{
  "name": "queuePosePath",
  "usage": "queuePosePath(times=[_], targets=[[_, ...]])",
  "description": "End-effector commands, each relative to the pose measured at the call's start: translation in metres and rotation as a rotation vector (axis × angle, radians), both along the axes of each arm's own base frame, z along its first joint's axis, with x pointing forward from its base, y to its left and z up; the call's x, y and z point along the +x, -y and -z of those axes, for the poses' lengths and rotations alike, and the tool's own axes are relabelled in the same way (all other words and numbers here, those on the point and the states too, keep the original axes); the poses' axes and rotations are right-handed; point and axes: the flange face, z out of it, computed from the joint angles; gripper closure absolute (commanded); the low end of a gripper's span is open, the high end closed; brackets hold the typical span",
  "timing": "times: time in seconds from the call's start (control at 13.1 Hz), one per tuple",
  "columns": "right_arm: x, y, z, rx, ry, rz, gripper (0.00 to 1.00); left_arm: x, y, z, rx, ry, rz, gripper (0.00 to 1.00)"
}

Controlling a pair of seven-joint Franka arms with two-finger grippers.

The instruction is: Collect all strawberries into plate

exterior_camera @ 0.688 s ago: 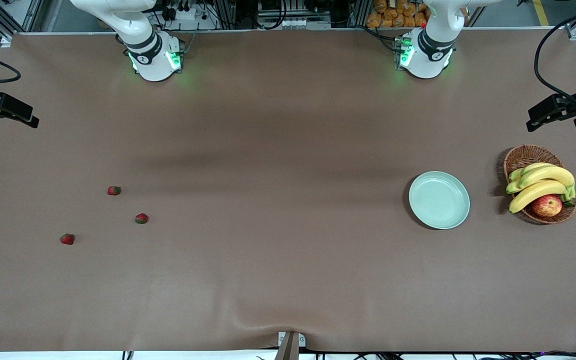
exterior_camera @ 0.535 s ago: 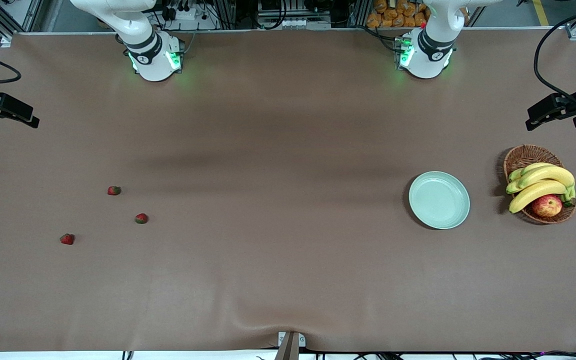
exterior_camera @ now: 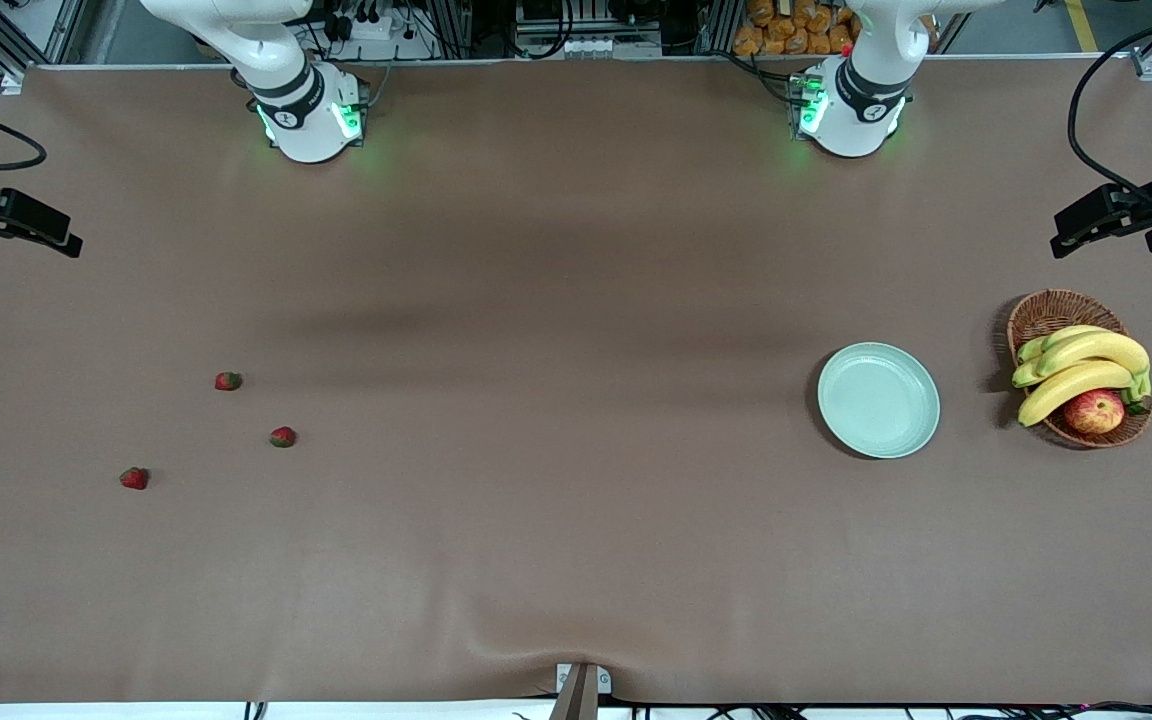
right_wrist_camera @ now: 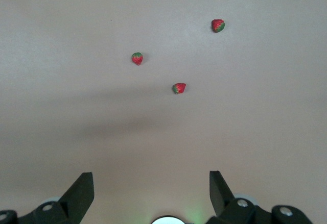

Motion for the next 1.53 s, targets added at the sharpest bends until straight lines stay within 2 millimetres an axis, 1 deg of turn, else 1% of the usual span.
queuePosePath(times=[0.0, 0.15, 0.38, 0.61, 0.76, 0.84, 0.99, 1.15, 1.45], targets=[[0.0, 0.001, 0.004, -0.007, 0.003, 0.003, 0.0, -0.001, -0.001, 0.003, -0.021, -0.025, 0.009, 0.0], [0.001, 0.001, 0.006, -0.007, 0.003, 0.003, 0.0, -0.002, 0.0, 0.002, -0.02, -0.022, 0.0, 0.0], [0.005, 0.001, 0.026, -0.006, 0.003, 0.003, 0.0, -0.002, 0.004, 0.005, -0.02, -0.028, 0.006, 0.0], [0.01, 0.0, 0.053, -0.006, 0.004, 0.004, 0.0, -0.001, 0.006, 0.01, -0.021, -0.034, 0.009, 0.0], [0.018, 0.001, 0.082, -0.007, 0.006, 0.003, 0.0, -0.001, 0.007, 0.01, -0.021, -0.033, 0.011, 0.0], [0.024, 0.001, 0.1, -0.008, -0.003, 0.003, 0.0, 0.0, 0.007, 0.011, -0.021, -0.033, 0.011, 0.0], [0.046, 0.003, 0.146, -0.013, -0.039, 0.006, 0.0, 0.001, 0.01, 0.013, -0.021, -0.028, 0.015, 0.0], [0.065, 0.006, 0.191, -0.017, -0.054, 0.004, 0.0, 0.001, 0.008, 0.014, -0.021, -0.03, 0.012, 0.0], [0.088, -0.001, 0.262, -0.019, -0.066, 0.006, 0.0, 0.003, 0.01, 0.016, -0.022, -0.03, 0.017, 0.0]])
